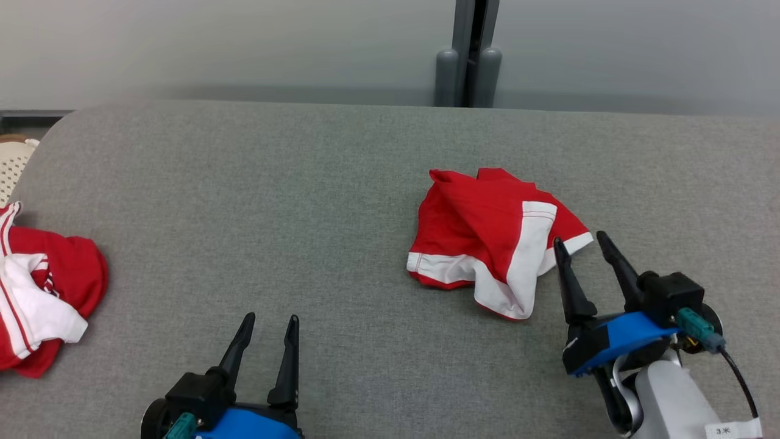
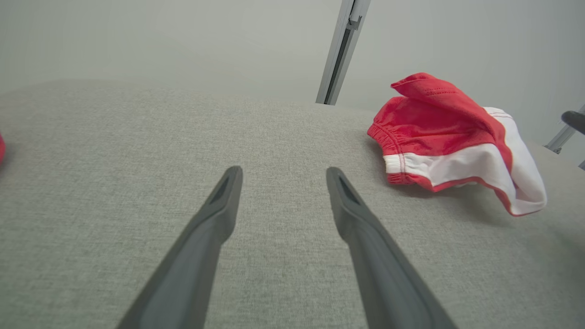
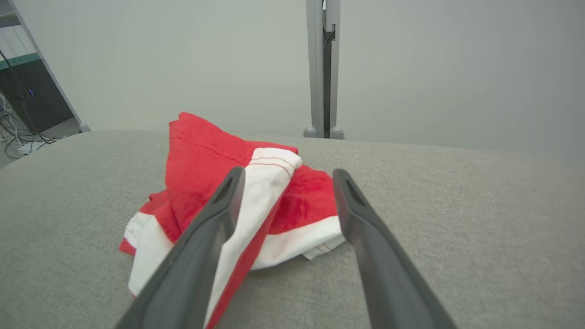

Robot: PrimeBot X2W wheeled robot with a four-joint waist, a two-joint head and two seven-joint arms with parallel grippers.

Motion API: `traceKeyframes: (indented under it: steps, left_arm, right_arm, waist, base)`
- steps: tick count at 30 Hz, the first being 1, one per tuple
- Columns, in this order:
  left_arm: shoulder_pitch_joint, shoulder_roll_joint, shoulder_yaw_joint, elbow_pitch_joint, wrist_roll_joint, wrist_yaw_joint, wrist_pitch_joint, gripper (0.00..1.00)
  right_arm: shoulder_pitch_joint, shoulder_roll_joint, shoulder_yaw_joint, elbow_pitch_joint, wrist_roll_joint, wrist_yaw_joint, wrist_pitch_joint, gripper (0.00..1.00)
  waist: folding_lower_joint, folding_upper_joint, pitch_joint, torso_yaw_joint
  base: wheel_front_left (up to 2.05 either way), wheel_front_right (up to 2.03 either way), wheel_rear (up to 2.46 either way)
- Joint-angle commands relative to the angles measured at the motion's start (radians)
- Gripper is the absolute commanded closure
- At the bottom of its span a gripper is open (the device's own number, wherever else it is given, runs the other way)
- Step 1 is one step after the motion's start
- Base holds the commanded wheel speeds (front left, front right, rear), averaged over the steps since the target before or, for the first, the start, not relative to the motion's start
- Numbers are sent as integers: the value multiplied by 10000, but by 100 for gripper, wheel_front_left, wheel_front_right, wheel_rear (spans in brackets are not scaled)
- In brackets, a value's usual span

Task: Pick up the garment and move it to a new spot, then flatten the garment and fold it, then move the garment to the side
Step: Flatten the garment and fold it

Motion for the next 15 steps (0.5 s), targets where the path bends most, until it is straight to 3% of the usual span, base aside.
traceKeyframes:
  steps: [1, 11, 12, 13, 14, 15]
  left_arm:
    - [-232, 56, -58, 37, -33, -18, -26, 0]
    - [-667, 169, -366, 149, -181, -18, -26, 0]
    - [-666, 183, -383, 164, -191, -18, -26, 0]
    - [-688, 191, -404, 178, -201, -18, -26, 0]
    - [-716, 195, -414, 188, -213, -18, -26, 0]
    - [-737, 194, -421, 205, -214, -18, -26, 0]
  right_arm:
    - [-320, -9, -119, 282, 213, 1, -2, 0]
    - [-1661, -9, 0, 1785, 1094, 1, -2, 0]
    - [-1706, -9, 66, 1812, 1194, 1, -4, 13]
    - [-1732, -9, 130, 1825, 1308, 1, -4, 62]
    - [-1744, -9, 163, 1753, 1415, 1, -4, 100]
    - [-1757, -10, 166, 1577, 1449, 1, -4, 100]
  waist:
    - [-1, 0, 262, 256]
    - [-1, 0, 854, 793]
    - [-1, 0, 876, 813]
    - [-1, 0, 891, 833]
    - [-1, 0, 896, 853]
    - [-1, 0, 895, 871]
  base:
    - [0, 0, 0]
    - [0, 0, 0]
    - [0, 0, 0]
    - [0, 0, 0]
    - [0, 0, 0]
    - [0, 0, 0]
